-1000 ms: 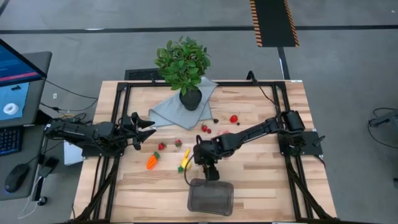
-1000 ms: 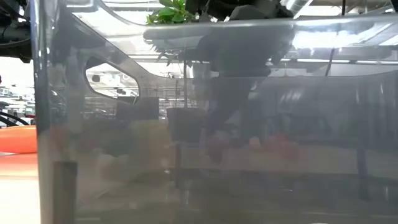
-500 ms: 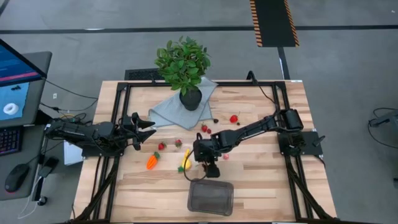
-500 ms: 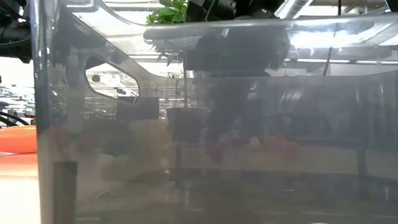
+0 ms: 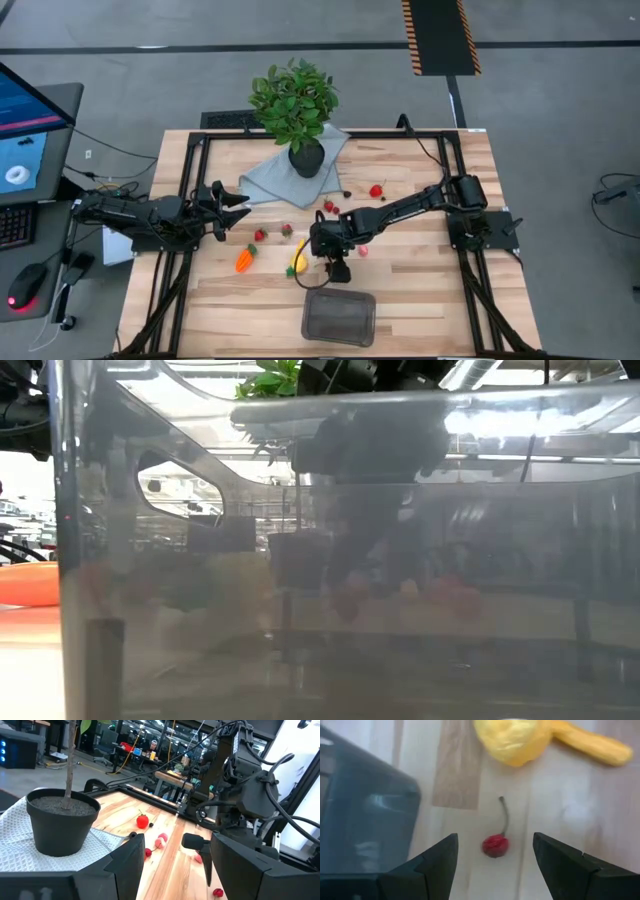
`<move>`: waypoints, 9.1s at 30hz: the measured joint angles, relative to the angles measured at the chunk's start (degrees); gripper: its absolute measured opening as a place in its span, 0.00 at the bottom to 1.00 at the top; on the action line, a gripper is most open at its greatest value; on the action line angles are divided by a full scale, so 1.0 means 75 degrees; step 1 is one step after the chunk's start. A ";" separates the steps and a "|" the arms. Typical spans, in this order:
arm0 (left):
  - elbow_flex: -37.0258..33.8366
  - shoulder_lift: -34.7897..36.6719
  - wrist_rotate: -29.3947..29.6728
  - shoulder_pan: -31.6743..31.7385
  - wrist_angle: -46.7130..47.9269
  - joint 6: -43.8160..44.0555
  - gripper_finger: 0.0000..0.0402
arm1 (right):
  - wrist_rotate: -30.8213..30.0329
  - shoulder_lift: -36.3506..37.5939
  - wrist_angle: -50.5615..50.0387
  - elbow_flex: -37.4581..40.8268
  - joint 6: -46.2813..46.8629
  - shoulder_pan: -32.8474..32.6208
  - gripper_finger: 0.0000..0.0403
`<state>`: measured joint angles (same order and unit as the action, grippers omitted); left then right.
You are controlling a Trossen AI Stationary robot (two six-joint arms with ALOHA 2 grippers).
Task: Pick and placing Produce into tupperware
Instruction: Put the red cherry into the black bin, then put the yellow pineapple into the black bin
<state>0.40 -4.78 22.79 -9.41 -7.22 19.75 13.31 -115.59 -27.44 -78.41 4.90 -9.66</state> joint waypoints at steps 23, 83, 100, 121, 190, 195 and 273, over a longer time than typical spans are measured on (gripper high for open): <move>0.0000 0.0000 0.0009 0.0000 0.0000 0.0006 0.53 | -0.0153 -0.0003 0.0562 0.0635 0.0343 -0.0015 0.70; 0.0000 0.0003 0.0000 0.0003 -0.0003 0.0181 0.53 | -0.2105 0.1754 0.0295 0.0233 0.0912 -0.1317 0.17; -0.0001 0.0003 -0.0131 0.0002 0.0079 0.0137 0.53 | -0.3021 0.1497 0.1438 0.0144 0.2702 -0.3072 0.17; -0.0002 -0.0128 -0.0547 0.0000 0.0303 0.0452 0.53 | -0.2523 0.0189 0.1501 -0.0277 0.4088 -0.3240 0.57; 0.5035 -0.9479 0.1250 -0.2174 0.1070 0.3504 0.53 | -0.4251 0.8843 0.4701 0.7358 0.1286 -0.1579 0.62; 0.5382 -0.9897 0.1058 -0.2200 0.0977 0.3934 0.53 | -0.4252 0.8923 0.4819 0.7542 0.1289 -0.1814 0.62; 0.5497 -1.2844 0.1821 -0.2911 -0.0373 0.5193 0.87 | -0.5221 0.8355 0.5082 0.7548 0.1630 -0.3196 0.62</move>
<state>41.63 -101.10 36.45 -31.24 -10.02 58.70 -25.85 -52.93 10.67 -21.80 17.12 -33.63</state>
